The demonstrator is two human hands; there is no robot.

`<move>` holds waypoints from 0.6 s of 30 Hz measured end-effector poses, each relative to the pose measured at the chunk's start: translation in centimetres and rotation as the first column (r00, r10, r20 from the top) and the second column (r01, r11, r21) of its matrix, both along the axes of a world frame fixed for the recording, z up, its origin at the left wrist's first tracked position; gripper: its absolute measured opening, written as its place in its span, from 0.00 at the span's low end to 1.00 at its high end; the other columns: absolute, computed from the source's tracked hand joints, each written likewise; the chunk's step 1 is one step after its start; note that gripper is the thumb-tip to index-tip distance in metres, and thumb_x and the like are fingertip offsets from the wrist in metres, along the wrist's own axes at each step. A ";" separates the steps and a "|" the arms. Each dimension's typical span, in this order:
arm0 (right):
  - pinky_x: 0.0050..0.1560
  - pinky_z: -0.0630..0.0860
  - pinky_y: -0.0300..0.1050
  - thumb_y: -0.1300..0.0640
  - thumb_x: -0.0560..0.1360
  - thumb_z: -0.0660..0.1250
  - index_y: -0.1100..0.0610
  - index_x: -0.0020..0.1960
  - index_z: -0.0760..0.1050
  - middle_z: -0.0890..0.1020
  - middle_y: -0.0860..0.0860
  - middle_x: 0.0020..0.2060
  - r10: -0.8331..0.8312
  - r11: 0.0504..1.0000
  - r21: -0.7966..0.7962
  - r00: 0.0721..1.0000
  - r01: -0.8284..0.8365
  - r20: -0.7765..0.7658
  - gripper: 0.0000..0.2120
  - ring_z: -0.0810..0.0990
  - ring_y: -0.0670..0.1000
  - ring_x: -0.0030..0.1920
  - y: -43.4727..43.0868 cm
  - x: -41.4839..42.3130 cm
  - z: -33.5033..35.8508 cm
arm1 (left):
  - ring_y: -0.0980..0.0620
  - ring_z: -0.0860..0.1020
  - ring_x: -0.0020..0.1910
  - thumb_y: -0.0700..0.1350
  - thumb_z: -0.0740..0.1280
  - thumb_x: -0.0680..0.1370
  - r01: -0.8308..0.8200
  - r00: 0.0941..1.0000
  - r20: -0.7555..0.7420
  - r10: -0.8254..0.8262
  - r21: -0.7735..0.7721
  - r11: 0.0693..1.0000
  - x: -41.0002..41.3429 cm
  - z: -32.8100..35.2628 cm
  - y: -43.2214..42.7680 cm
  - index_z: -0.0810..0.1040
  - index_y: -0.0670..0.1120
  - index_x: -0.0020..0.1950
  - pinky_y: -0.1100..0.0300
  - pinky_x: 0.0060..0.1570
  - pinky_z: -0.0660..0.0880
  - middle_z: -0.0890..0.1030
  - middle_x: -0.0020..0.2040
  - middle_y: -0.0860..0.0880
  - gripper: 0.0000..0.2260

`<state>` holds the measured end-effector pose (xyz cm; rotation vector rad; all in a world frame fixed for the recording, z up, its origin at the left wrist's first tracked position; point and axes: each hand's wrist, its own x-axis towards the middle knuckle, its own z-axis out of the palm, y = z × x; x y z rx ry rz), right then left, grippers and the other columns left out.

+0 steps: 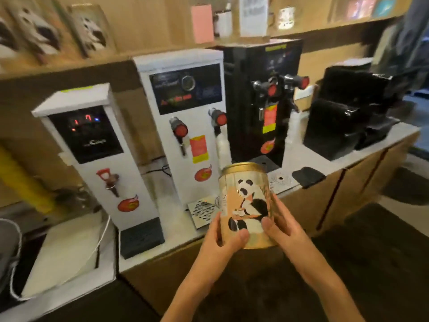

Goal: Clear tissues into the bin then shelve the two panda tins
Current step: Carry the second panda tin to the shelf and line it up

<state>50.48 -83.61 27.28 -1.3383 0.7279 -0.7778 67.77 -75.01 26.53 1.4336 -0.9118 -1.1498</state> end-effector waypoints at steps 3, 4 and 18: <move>0.50 0.80 0.36 0.39 0.68 0.73 0.20 0.63 0.63 0.78 0.35 0.63 0.158 0.987 -0.039 0.987 -0.157 0.041 0.30 0.79 0.40 0.61 -4.9 2.5 0.9 | 0.58 0.78 0.61 0.69 0.76 0.63 -0.145 0.987 0.064 0.148 -0.054 0.988 1.3 0.3 -2.5 0.63 0.70 0.69 0.59 0.57 0.79 0.76 0.66 0.61 0.38; 0.51 0.80 0.37 0.39 0.68 0.73 0.22 0.65 0.63 0.77 0.35 0.63 0.208 0.977 -0.064 0.977 -0.205 0.047 0.31 0.78 0.40 0.63 -6.4 3.2 1.6 | 0.61 0.79 0.59 0.67 0.76 0.64 -0.171 0.981 0.076 0.179 -0.102 0.980 1.6 1.0 -3.2 0.65 0.72 0.66 0.64 0.52 0.80 0.78 0.63 0.63 0.34; 0.50 0.81 0.35 0.42 0.69 0.74 0.22 0.66 0.51 0.82 0.30 0.54 0.653 0.599 -0.618 0.757 -0.508 0.011 0.39 0.81 0.39 0.57 -25.7 22.8 31.8 | 0.62 0.78 0.61 0.63 0.75 0.65 -0.201 0.706 0.415 0.574 -0.660 0.724 17.7 29.4 -15.5 0.59 0.66 0.72 0.66 0.55 0.77 0.77 0.64 0.63 0.40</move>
